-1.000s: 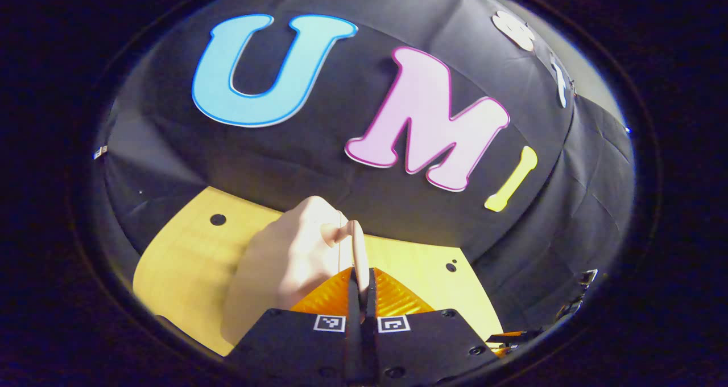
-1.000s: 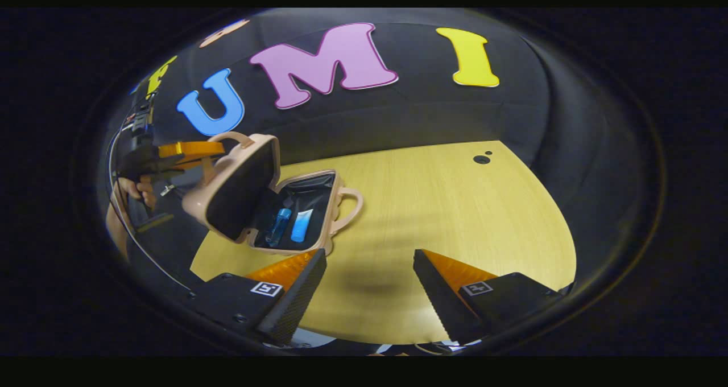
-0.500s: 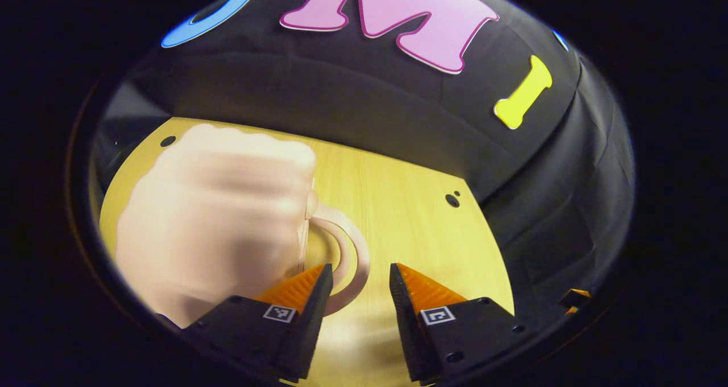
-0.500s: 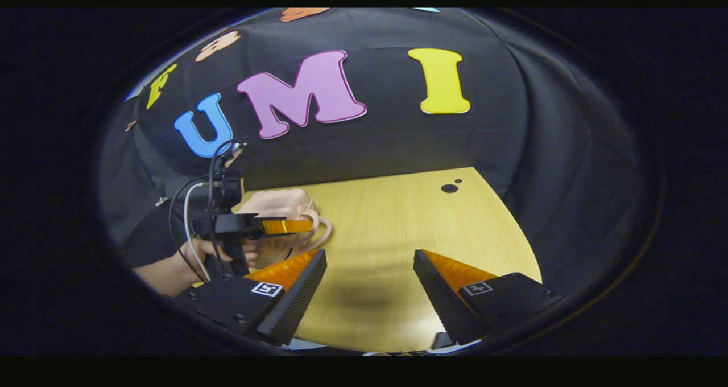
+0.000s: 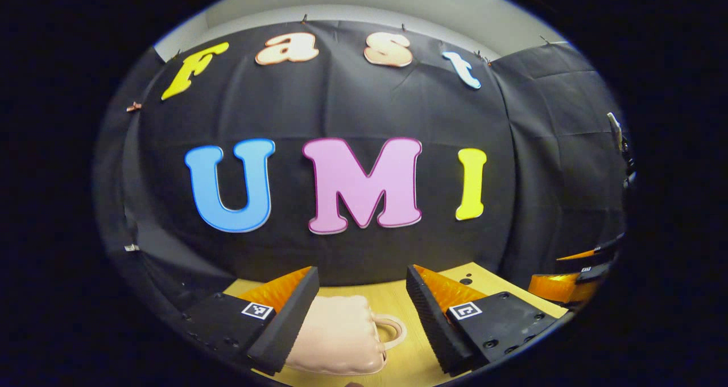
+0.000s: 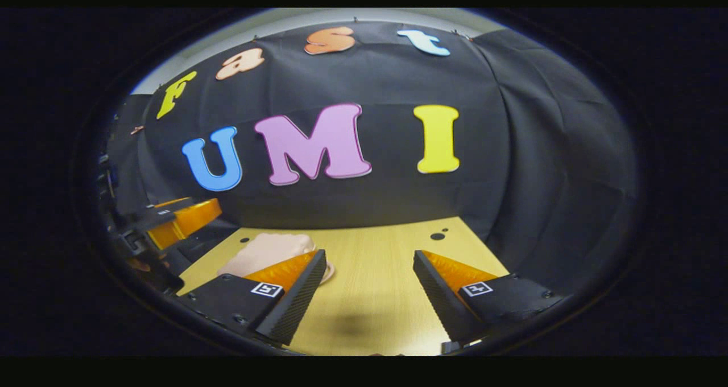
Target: First open the suitcase, pack the skin care products into it, and then close the suitcase.
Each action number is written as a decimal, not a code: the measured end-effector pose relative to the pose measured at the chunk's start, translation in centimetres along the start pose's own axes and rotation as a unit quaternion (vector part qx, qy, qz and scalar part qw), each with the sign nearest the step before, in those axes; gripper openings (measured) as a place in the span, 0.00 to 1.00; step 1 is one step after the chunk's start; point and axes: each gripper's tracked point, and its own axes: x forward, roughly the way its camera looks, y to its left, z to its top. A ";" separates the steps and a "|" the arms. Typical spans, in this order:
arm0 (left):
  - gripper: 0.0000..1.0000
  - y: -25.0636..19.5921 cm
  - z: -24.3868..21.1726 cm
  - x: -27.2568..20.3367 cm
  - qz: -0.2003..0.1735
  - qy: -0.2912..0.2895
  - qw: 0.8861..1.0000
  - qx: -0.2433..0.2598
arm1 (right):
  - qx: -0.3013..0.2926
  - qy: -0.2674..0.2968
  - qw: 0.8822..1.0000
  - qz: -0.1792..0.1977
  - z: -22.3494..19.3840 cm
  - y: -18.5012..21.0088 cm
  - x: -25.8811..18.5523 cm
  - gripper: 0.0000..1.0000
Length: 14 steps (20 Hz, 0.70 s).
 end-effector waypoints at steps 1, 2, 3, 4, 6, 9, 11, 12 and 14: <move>0.96 -0.3 -0.1 -0.6 -0.012 0.000 1.000 -0.022 | -0.005 -0.009 1.000 -0.005 0.3 0.7 -1.0 0.97; 0.96 -0.9 0.1 -1.4 -0.027 0.003 0.999 -0.046 | -0.011 -0.019 1.000 -0.002 0.5 2.0 -1.8 0.97; 0.96 -1.6 0.6 -2.9 -0.037 0.009 0.997 -0.067 | -0.023 -0.027 0.999 0.004 0.7 3.2 -2.6 0.97; 0.94 -1.3 0.9 -3.6 -0.040 0.008 0.996 -0.073 | -0.037 -0.038 0.999 0.007 0.6 4.0 -2.9 0.97; 0.92 1.2 1.3 -6.5 -0.027 0.004 0.998 -0.048 | -0.070 -0.058 0.996 0.015 1.0 6.0 -4.1 0.97; 0.96 3.1 1.1 -8.0 -0.011 -0.005 1.000 -0.024 | -0.074 -0.072 0.995 0.019 0.6 7.8 -5.5 0.96; 0.96 3.2 0.5 -8.2 -0.014 0.008 0.999 -0.035 | -0.071 -0.077 0.994 0.016 0.4 8.1 -5.8 0.89; 0.96 3.3 0.2 -8.3 -0.017 0.015 0.999 -0.046 | -0.069 -0.075 0.995 0.014 0.1 8.3 -6.0 0.95; 0.96 3.5 -0.1 -8.1 -0.018 0.021 0.998 -0.064 | -0.064 -0.069 0.995 0.009 -0.4 8.2 -6.2 0.95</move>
